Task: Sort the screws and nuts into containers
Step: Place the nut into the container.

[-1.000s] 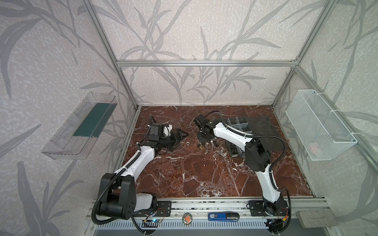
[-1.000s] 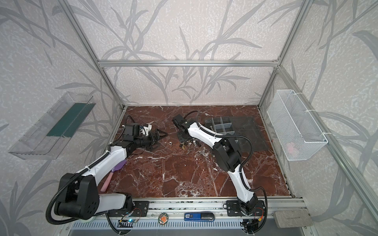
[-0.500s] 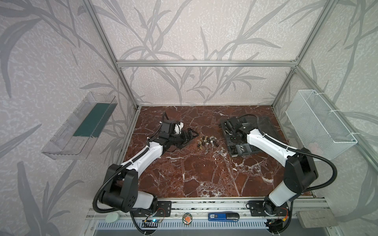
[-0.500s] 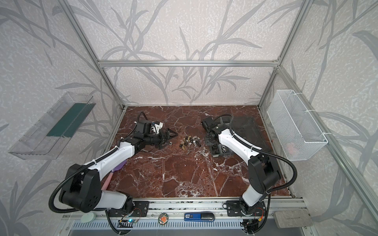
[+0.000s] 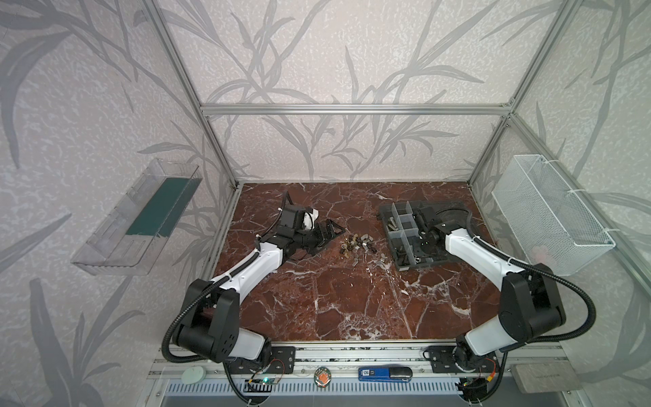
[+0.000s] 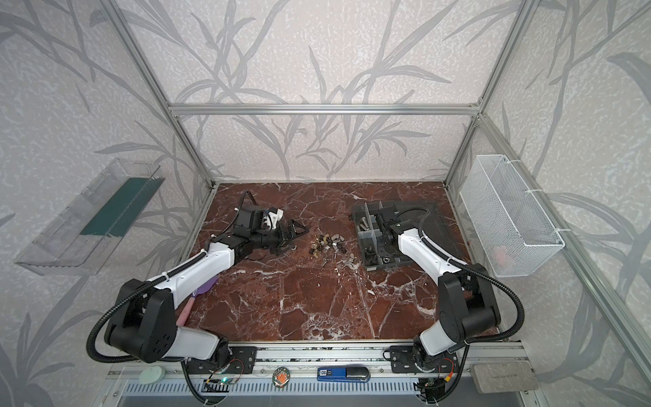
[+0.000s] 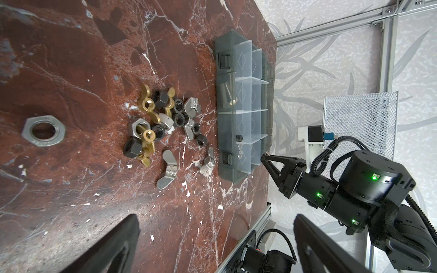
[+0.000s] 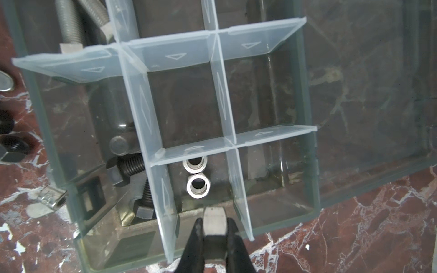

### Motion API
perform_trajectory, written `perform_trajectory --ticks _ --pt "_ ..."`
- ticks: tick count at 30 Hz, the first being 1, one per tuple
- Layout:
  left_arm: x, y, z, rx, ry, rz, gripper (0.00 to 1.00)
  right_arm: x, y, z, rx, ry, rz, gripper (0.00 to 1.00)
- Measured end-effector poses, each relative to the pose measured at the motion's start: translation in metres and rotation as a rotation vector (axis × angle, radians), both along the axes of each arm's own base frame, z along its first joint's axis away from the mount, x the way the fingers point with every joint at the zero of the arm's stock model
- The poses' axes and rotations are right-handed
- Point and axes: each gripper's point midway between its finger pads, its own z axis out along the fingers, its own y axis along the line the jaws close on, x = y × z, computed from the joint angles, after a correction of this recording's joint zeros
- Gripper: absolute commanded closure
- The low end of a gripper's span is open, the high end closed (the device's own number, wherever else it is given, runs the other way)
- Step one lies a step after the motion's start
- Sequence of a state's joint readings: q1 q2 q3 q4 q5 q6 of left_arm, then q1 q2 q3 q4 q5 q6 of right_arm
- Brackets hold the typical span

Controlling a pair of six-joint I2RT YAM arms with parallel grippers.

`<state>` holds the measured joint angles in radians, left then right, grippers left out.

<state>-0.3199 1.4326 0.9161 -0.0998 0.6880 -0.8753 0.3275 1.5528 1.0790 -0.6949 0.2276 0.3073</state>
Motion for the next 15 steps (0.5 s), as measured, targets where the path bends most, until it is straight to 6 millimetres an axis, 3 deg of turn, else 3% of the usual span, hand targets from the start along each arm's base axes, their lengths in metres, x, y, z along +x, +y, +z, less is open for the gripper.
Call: perform_trajectory --ticks 9,15 --pt "0.0006 -0.0001 -0.0037 0.005 0.008 0.002 0.0 0.0039 0.0021 -0.0039 0.002 -0.002 0.007 0.7" --pt "0.0009 0.0002 -0.0032 0.007 0.009 0.003 0.0 0.0037 0.0031 -0.0053 0.005 0.004 0.012 0.67"
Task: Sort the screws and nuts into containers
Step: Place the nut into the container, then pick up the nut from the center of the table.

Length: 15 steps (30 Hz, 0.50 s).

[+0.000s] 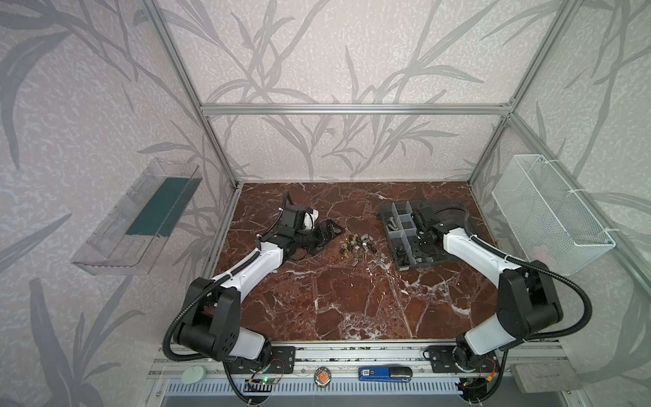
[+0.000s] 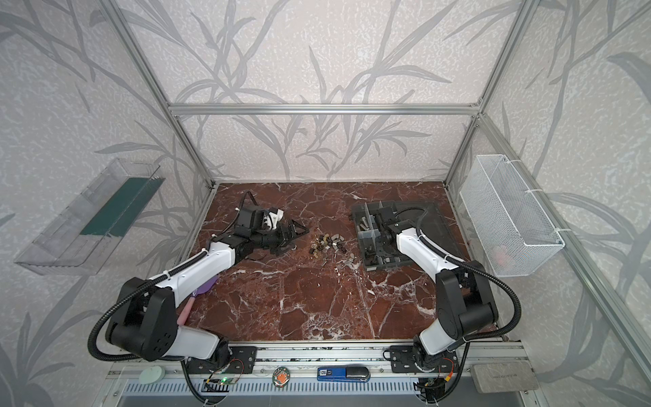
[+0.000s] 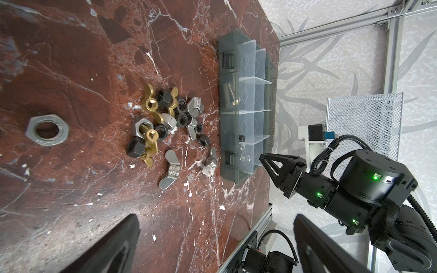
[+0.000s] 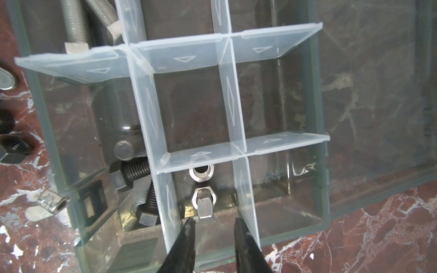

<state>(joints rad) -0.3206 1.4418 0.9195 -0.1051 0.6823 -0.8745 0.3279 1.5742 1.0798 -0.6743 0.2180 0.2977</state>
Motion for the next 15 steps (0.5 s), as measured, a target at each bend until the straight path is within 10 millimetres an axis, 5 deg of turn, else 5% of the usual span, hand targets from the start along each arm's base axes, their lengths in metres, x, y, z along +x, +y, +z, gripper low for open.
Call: perform_trajectory --ticks 7,15 --pt "0.004 0.003 0.005 0.001 -0.01 0.009 0.0 0.007 0.022 0.019 0.037 -0.04 0.056 0.56" --pt "0.012 0.024 0.002 -0.007 0.011 0.073 0.0 0.013 0.123 0.072 0.151 -0.174 0.269 0.39"
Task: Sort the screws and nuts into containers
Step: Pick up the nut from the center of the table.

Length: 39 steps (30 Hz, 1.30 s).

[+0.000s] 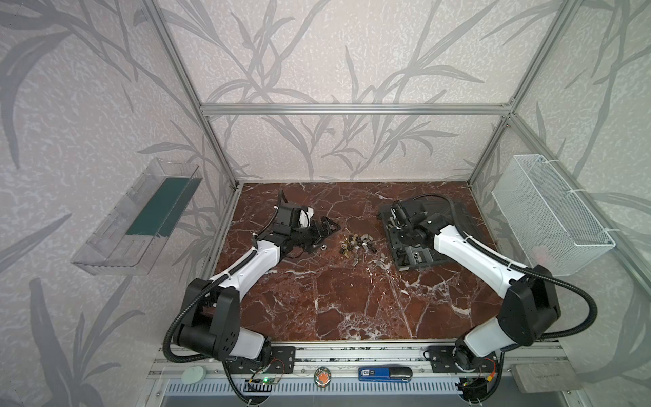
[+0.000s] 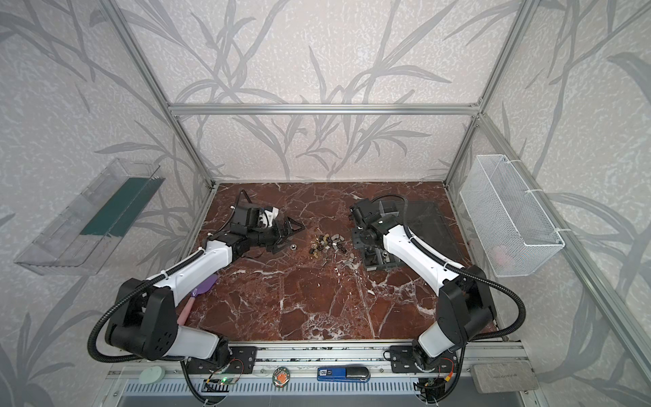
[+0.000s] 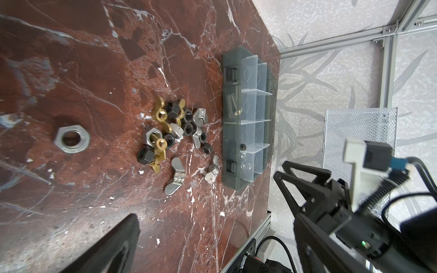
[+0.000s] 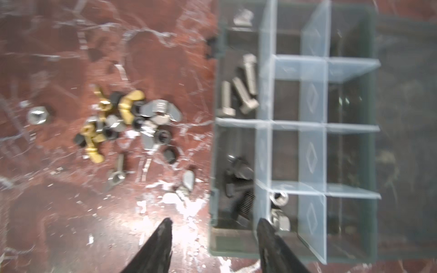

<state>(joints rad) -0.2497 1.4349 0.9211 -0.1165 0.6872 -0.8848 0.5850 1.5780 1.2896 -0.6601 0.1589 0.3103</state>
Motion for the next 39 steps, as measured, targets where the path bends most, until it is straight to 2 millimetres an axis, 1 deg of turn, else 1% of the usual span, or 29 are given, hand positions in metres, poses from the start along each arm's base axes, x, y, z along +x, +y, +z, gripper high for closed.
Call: perform_trajectory --ticks 1,2,4,6,7,9,12,16,20,22,24,30,33,37,39 --pt "0.001 0.005 -0.001 -0.005 0.004 0.014 0.0 0.001 0.011 0.002 0.01 -0.006 0.019 0.38" --pt "0.001 0.011 -0.003 -0.009 0.012 0.032 0.01 0.002 0.028 0.001 0.023 -0.005 0.048 0.36" --pt "0.0 0.024 -0.008 -0.017 0.03 0.068 0.0 0.004 0.058 -0.005 0.039 0.001 0.096 0.33" --pt "-0.001 0.036 -0.012 -0.024 0.043 0.101 0.0 0.007 0.089 -0.018 0.044 0.02 0.144 0.33" --pt "-0.002 0.041 -0.012 -0.026 0.046 0.115 0.01 0.008 0.1 -0.023 0.044 0.026 0.16 0.32" --pt "-0.004 0.051 -0.013 -0.034 0.05 0.141 0.0 0.011 0.128 -0.038 0.048 0.046 0.203 0.29" --pt "-0.008 0.064 -0.017 -0.059 0.067 0.179 0.01 0.013 0.16 -0.054 0.063 0.067 0.247 0.28" --pt "-0.014 0.079 -0.032 -0.101 0.116 0.23 0.01 0.018 0.19 -0.068 0.085 0.081 0.283 0.28" --pt "-0.019 0.089 -0.042 -0.146 0.158 0.265 0.01 0.028 0.213 -0.077 0.102 0.08 0.298 0.29" --pt "-0.019 0.092 -0.042 -0.164 0.166 0.272 0.0 0.033 0.222 -0.082 0.108 0.079 0.303 0.32" --pt "-0.017 0.095 -0.039 -0.179 0.159 0.277 0.0 0.036 0.229 -0.09 0.105 0.082 0.305 0.33" --pt "-0.017 0.099 -0.037 -0.203 0.154 0.277 0.01 0.037 0.24 -0.116 0.076 0.111 0.313 0.38" --pt "-0.019 0.099 -0.038 -0.208 0.159 0.274 0.01 0.036 0.244 -0.124 0.061 0.119 0.317 0.41" --pt "-0.02 0.099 -0.038 -0.212 0.161 0.27 0.01 0.037 0.251 -0.13 0.042 0.116 0.319 0.45" --pt "-0.02 0.099 -0.038 -0.212 0.161 0.272 0.0 0.039 0.253 -0.131 0.026 0.111 0.317 0.51"
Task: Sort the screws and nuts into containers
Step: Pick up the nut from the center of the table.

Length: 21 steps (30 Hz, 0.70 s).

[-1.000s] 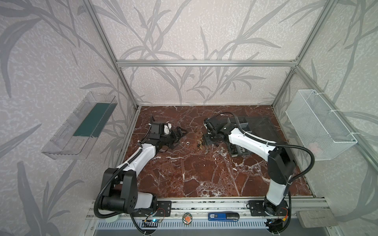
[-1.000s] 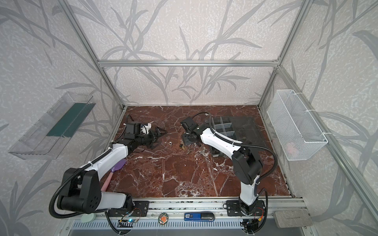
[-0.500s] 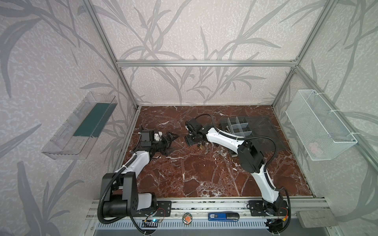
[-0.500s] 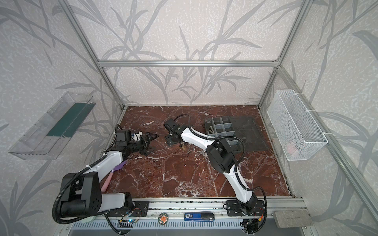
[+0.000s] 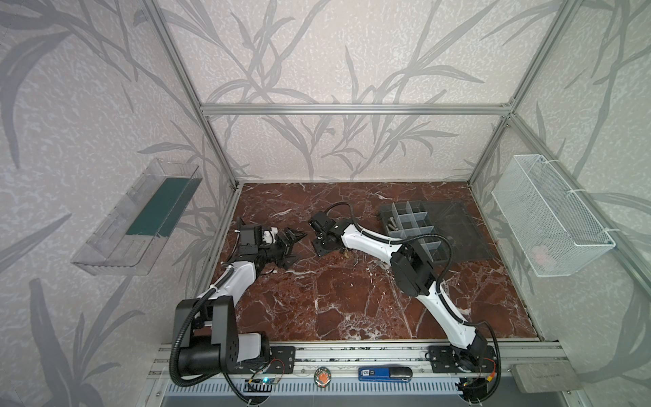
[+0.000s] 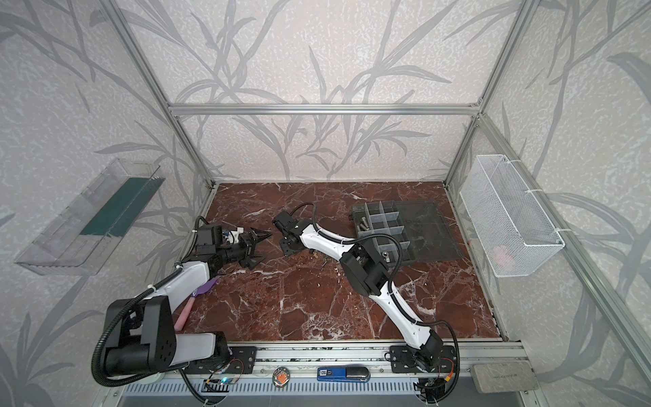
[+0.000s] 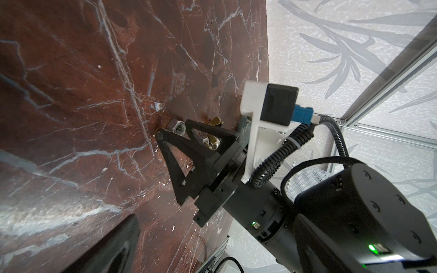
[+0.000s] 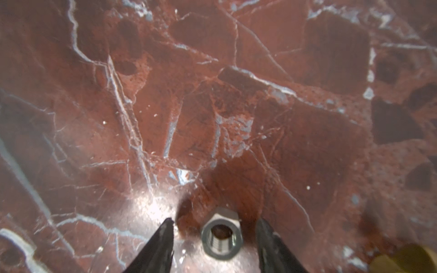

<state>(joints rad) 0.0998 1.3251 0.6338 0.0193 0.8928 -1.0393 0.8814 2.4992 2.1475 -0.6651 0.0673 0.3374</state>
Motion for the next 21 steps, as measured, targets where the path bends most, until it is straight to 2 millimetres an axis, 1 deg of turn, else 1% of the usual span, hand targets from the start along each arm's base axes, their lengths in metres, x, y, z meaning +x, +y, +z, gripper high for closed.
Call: perform_trajectory --ticks 3,6,8,11,16,19,21 --pt "0.0 0.0 0.0 0.0 0.0 0.0 0.0 0.003 0.001 -0.001 -0.018 -0.011 -0.004 0.56" --pt "0.0 0.0 0.0 0.004 -0.005 -0.003 0.01 0.005 -0.001 -0.002 -0.042 -0.02 -0.005 0.66" --pt "0.0 0.0 0.0 0.005 -0.006 -0.004 0.0 0.005 -0.003 -0.002 -0.054 -0.021 -0.009 0.69" --pt "0.0 0.0 0.0 0.007 -0.006 -0.005 0.01 0.005 -0.005 -0.003 -0.064 -0.023 -0.013 0.78" --pt "0.0 0.0 0.0 0.01 -0.009 -0.009 0.0 0.006 -0.006 -0.002 -0.069 -0.028 -0.014 0.82" --pt "-0.002 -0.003 -0.001 0.014 -0.013 -0.022 0.01 0.004 -0.013 0.0 -0.097 -0.029 -0.017 0.83" --pt "-0.003 -0.006 0.0 0.019 -0.017 -0.034 0.0 0.002 -0.02 0.005 -0.119 -0.032 -0.02 0.84"
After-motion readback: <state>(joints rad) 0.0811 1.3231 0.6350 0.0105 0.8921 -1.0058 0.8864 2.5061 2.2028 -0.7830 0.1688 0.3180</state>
